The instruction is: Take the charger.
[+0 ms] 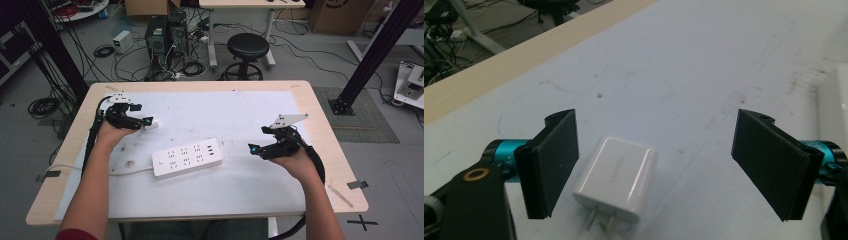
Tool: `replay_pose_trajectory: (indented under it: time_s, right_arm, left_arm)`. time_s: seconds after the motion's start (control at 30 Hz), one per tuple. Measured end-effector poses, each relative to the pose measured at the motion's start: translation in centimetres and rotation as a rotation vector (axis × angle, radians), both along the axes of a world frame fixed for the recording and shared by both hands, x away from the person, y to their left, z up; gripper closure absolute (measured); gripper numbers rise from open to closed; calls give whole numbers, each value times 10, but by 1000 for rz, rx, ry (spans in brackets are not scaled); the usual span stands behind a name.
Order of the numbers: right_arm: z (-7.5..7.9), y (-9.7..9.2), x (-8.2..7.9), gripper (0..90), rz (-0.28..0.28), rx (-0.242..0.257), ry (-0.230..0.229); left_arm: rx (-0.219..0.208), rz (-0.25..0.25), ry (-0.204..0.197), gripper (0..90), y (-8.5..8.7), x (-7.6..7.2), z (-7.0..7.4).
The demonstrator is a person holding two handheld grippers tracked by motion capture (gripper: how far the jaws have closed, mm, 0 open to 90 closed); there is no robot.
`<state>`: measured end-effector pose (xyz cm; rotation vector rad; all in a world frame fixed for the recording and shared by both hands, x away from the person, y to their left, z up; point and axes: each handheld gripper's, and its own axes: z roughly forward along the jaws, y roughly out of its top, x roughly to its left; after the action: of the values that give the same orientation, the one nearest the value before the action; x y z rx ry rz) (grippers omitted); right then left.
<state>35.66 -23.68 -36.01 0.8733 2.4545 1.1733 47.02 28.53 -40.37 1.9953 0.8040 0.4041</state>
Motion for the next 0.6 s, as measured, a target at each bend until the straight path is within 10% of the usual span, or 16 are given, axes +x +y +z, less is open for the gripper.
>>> replay_pose_trajectory:
  time_s: [0.13, 0.6]
  right_arm:
    - [-4, 3, 0, 175, -2, -12, 13]
    - [-8, 5, -2, 175, -2, -18, 28]
  left_arm:
    - [106, -38, 60, 191, -6, 24, -5]
    - [114, -59, 135, 191, -1, 35, -32]
